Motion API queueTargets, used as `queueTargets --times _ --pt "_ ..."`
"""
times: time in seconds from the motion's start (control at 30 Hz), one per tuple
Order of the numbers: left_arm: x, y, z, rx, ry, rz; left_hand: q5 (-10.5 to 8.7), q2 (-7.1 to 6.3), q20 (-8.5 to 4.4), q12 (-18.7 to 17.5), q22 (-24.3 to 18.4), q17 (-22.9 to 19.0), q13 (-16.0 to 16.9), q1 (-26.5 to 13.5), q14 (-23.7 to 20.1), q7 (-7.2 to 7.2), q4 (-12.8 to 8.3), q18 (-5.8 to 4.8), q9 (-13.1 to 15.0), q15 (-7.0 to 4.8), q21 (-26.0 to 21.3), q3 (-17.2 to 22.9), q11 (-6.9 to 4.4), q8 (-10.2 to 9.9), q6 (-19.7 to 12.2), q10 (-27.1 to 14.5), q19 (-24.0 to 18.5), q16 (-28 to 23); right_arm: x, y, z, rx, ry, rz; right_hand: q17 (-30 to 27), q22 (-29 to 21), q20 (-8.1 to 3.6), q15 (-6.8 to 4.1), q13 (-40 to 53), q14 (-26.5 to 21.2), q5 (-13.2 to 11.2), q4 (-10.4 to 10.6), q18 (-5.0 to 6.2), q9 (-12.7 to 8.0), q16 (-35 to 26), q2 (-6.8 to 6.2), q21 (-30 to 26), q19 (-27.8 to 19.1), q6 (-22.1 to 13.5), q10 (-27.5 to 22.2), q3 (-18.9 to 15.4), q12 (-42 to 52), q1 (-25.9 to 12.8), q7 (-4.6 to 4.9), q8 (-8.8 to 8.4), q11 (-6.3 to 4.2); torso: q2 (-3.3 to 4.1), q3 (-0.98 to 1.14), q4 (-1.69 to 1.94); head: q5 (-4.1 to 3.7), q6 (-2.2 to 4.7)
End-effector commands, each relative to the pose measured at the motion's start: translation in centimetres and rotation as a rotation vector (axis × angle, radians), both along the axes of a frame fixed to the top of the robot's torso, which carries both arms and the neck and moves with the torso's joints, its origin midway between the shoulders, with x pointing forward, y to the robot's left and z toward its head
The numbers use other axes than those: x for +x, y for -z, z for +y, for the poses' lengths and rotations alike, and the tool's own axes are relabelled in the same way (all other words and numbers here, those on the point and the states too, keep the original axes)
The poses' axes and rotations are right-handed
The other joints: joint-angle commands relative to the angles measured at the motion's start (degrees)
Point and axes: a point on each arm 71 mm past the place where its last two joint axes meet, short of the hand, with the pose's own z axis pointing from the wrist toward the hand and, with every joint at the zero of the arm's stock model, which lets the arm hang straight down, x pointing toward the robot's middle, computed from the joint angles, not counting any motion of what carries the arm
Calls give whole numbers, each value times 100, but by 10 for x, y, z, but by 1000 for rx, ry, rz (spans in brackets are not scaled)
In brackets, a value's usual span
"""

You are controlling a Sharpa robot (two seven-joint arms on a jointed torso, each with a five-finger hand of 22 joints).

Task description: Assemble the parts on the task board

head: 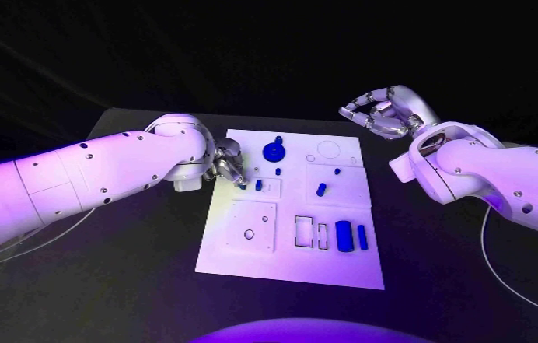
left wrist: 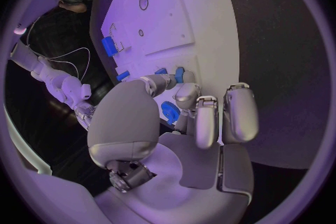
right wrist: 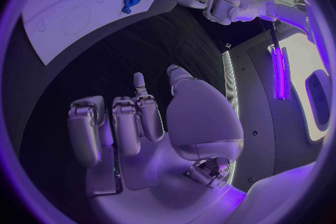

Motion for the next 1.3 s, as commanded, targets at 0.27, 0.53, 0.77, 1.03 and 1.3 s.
queueTargets --times 0.27,0.53,0.77,1.03,1.3 --pt "-3 6 -4 40 35 33 1 -4 -23 79 88 1509 67 -291 605 -150 -471 -43 -53 -83 76 456 -34 77 156 109 67 42 -1 0 1 -4 -14 -4 1508 1506 -46 -48 953 597 25 -2 -82 5 19 24 26 599 -19 62 -43 -30 65 -5 13 -29 -1 -3 5 -3 -9" --pt "-3 6 -4 49 38 31 0 -55 -40 126 170 1509 138 -515 605 -191 -352 -59 -119 -113 119 258 -70 92 218 156 101 42 0 0 1 -4 -13 -4 1508 1506 -46 -48 953 597 25 -2 -82 5 19 24 26 599 -19 62 -43 -30 65 -5 13 -29 0 -5 4 -6 -10" --pt "-2 6 -4 55 38 26 -1 -68 -52 155 208 1509 181 -680 605 -211 -239 -66 -172 -129 139 115 -86 97 272 186 118 42 0 0 1 -4 -13 -5 1508 1506 -47 -48 952 597 26 -1 -82 4 19 29 26 599 -20 61 -52 -31 61 -5 15 -29 1 -6 6 -9 -10" --pt "-2 6 -3 58 35 22 -13 -62 -61 173 208 1509 211 -852 605 -221 -93 -66 -234 -137 136 -107 -95 105 329 207 117 42 0 0 1 -3 -13 -6 1508 1506 -47 -48 949 597 26 1 -82 3 19 32 26 599 -21 58 -58 -35 57 -5 16 -29 0 -5 -1 -10 -20" --pt "-2 6 -3 59 34 21 -28 -85 -65 194 201 1509 248 -1025 605 -224 121 -65 -310 -140 127 -563 -97 117 385 228 115 42 0 0 0 -3 -12 -7 1508 1506 -47 -49 949 597 23 5 -82 2 19 35 26 599 -24 58 -71 -35 42 -5 17 -29 -2 -4 3 -15 -21"
